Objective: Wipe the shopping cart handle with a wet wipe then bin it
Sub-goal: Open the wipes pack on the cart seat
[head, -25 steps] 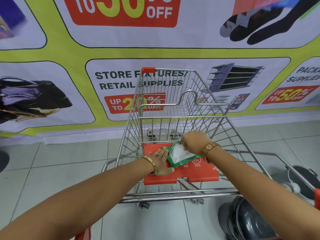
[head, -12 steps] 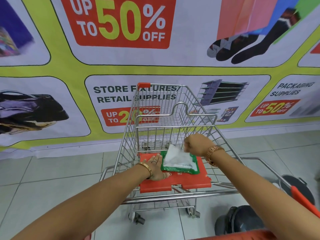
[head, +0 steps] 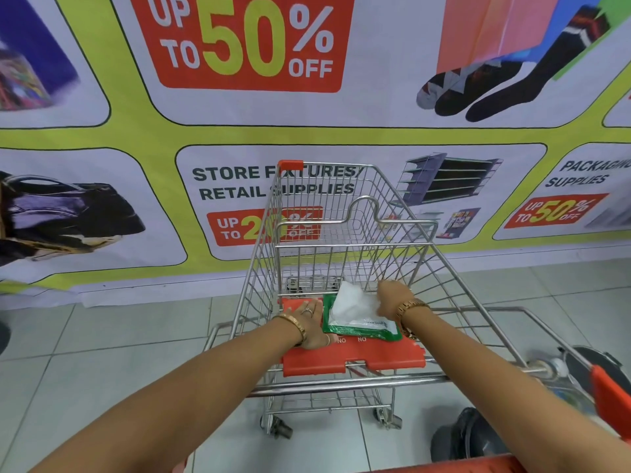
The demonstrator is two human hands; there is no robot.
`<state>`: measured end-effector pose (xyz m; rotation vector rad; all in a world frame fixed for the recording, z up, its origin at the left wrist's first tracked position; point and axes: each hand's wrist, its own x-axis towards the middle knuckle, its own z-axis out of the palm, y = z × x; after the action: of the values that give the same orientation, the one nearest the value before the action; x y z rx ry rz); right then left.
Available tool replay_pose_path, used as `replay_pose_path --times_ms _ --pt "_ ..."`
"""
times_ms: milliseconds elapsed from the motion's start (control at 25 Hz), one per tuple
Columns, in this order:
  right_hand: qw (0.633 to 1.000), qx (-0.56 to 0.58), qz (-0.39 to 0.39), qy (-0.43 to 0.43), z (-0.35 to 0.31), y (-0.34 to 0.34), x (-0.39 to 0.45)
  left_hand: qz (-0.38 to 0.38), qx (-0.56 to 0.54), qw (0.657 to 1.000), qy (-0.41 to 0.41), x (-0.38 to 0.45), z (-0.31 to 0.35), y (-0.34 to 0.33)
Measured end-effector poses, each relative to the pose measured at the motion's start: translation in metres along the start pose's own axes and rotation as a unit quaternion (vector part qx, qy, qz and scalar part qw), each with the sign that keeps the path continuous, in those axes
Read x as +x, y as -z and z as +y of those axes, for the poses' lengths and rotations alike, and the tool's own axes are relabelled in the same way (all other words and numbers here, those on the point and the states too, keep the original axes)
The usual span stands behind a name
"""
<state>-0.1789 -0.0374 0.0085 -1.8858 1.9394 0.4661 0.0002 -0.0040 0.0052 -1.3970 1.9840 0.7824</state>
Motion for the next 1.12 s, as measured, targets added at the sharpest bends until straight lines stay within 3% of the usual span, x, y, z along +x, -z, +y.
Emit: replay_pose_path --times_ms 200,520,640,960,1120 --pt "0.999 -0.005 -0.036 -0.018 0.004 -0.003 -0.001 0.0 0.001 1.0 -0.003 0.001 0.0 0.001" --pt "0.993 0.113 0.034 -0.023 0.001 0.003 -0.001 -0.003 0.011 1.0 -0.02 0.005 0.001 -0.001" --pt "0.981 0.183 0.065 0.005 -0.001 0.011 -0.007 -0.008 0.015 1.0 -0.021 0.006 0.001 -0.002" --pt "0.965 0.214 0.127 0.078 -0.003 0.052 -0.033 -0.007 -0.036 0.999 -0.035 -0.007 0.001 0.007" --pt "0.95 0.264 0.129 0.111 -0.004 0.085 -0.052 0.042 -0.096 0.992 -0.065 -0.024 -0.003 0.019"
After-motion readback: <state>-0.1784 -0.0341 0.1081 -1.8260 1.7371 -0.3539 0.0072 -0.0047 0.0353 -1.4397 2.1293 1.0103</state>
